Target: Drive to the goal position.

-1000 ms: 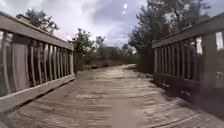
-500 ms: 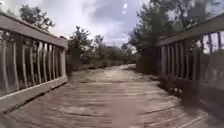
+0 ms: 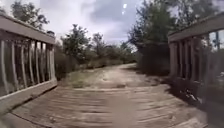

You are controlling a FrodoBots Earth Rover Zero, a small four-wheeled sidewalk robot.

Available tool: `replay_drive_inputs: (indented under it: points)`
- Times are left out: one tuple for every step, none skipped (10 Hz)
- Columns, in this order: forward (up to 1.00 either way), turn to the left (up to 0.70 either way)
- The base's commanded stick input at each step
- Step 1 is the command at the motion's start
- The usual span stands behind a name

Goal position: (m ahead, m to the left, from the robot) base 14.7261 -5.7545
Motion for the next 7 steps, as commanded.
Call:
replay_drive_inputs:
  points:
    - [0.85,0.0]
    - [0.85,0.0]
    - [0.85,0.0]
    - [0.85,0.0]
    - [0.85,0.0]
    - [0.85,0.0]
    - [0.85,0.0]
